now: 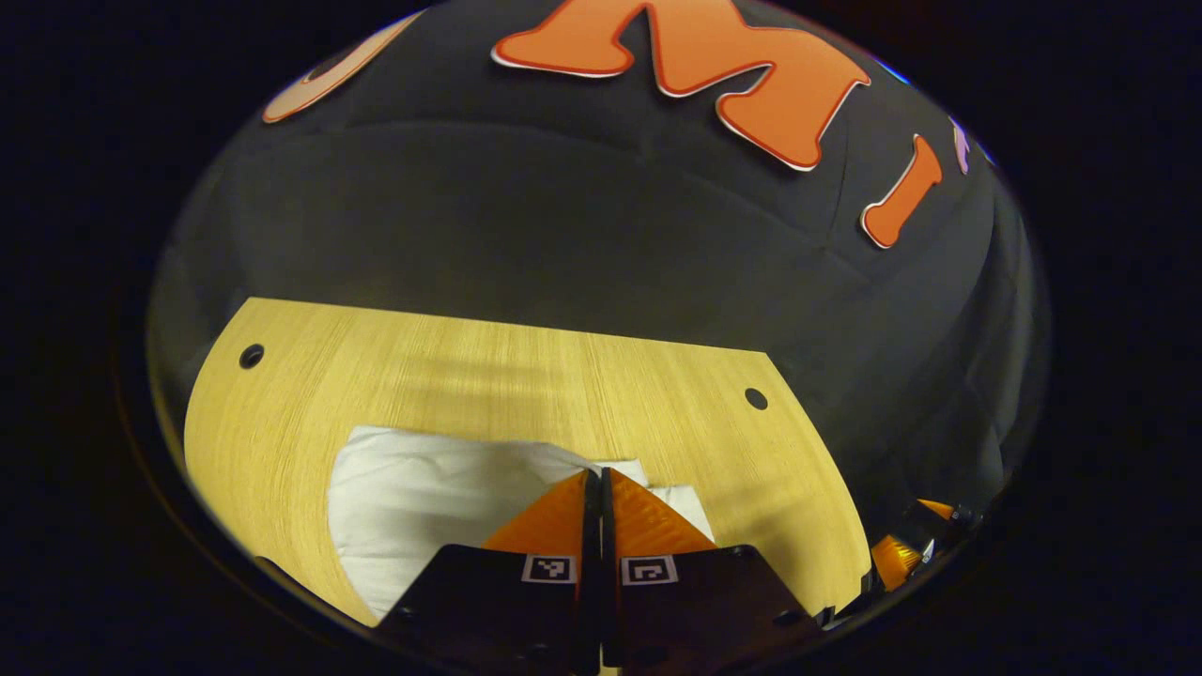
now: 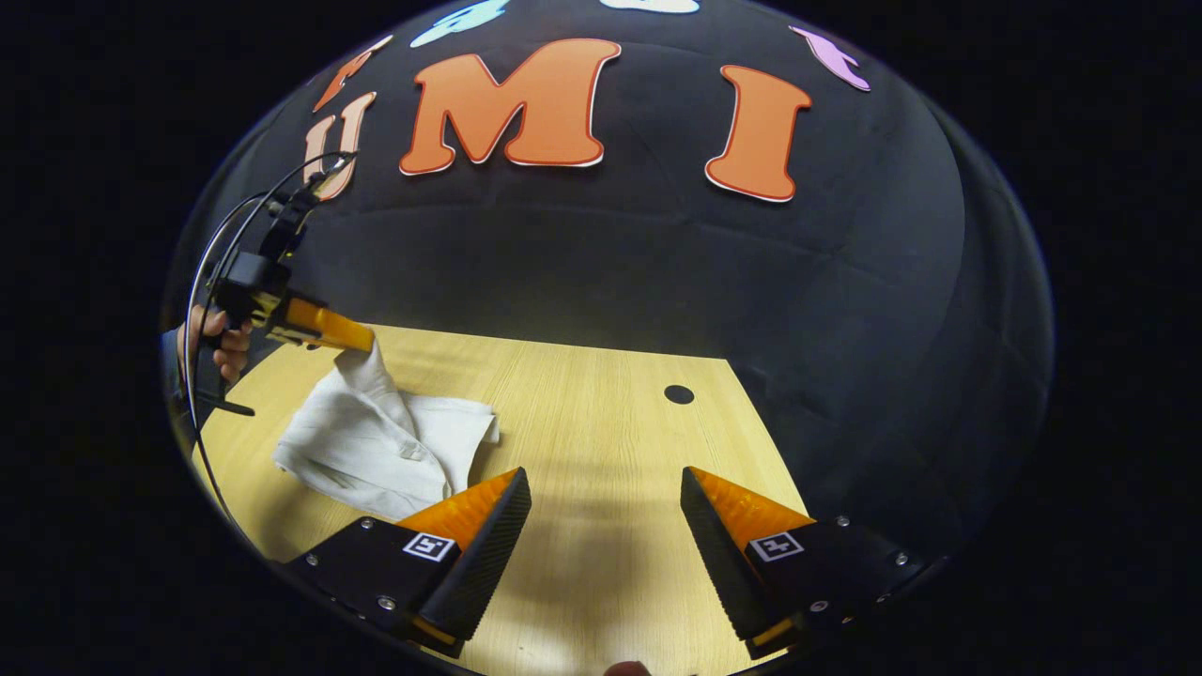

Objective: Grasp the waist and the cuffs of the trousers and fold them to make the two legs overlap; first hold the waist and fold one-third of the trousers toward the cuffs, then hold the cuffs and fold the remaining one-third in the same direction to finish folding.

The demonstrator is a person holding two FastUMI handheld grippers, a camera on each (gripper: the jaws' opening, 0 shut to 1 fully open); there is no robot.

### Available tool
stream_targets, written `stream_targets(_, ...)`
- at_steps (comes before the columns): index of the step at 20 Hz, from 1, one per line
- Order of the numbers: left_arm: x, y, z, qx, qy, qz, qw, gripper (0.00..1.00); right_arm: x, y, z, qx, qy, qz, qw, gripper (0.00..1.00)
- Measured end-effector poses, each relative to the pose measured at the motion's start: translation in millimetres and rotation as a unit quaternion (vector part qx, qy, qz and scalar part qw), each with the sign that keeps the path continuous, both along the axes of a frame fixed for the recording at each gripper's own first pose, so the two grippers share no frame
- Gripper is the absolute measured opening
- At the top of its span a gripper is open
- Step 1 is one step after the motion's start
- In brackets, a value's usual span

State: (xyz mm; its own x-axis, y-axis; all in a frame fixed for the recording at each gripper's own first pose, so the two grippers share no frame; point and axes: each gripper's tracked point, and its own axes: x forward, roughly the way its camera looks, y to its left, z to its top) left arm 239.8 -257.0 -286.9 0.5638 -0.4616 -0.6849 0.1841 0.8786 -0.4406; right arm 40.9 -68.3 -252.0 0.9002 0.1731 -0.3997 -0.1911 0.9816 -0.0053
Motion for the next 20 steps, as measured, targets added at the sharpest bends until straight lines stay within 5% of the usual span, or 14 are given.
stream_targets(3, 8, -28, 6, -0.007, -0.006, -0.022, 1.000, 0.04, -4, -5, 2, 0.000, 0.002, -0.007, 1.000, 0.98)
stream_targets(4, 3, -34, 12, -0.015, -0.009, -0.034, 0.999, 0.30, -5, -8, 4, 0.002, 0.000, -0.008, 1.000, 0.98)
stream_targets(8, -13, -39, 39, -0.012, -0.030, -0.059, 0.998, 0.82, -4, -8, 13, 0.008, -0.007, -0.005, 1.000, 0.98)
stream_targets(11, -15, -12, 90, 0.011, -0.104, -0.034, 0.994, 0.75, -6, 1, 28, 0.012, -0.021, 0.009, 1.000, 0.98)
stream_targets(12, -11, 1, 113, 0.016, -0.157, -0.020, 0.987, 0.82, -8, 5, 33, 0.014, -0.025, 0.015, 0.999, 0.98)
stream_targets(14, -4, 29, 167, 0.040, -0.260, 0.006, 0.965, 0.75, -13, 14, 42, 0.016, -0.033, 0.026, 0.999, 0.98)
stream_targets(16, -8, 47, 212, 0.070, -0.335, 0.018, 0.939, 0.82, -18, 24, 53, 0.017, -0.040, 0.034, 0.998, 0.98)
stream_targets(18, -22, 67, 237, 0.093, -0.373, 0.019, 0.923, 0.85, -22, 34, 64, 0.018, -0.048, 0.040, 0.998, 0.98)
stream_targets(20, -29, 86, 249, 0.114, -0.374, 0.024, 0.920, 0.96, -27, 46, 77, 0.016, -0.058, 0.045, 0.997, 0.98)
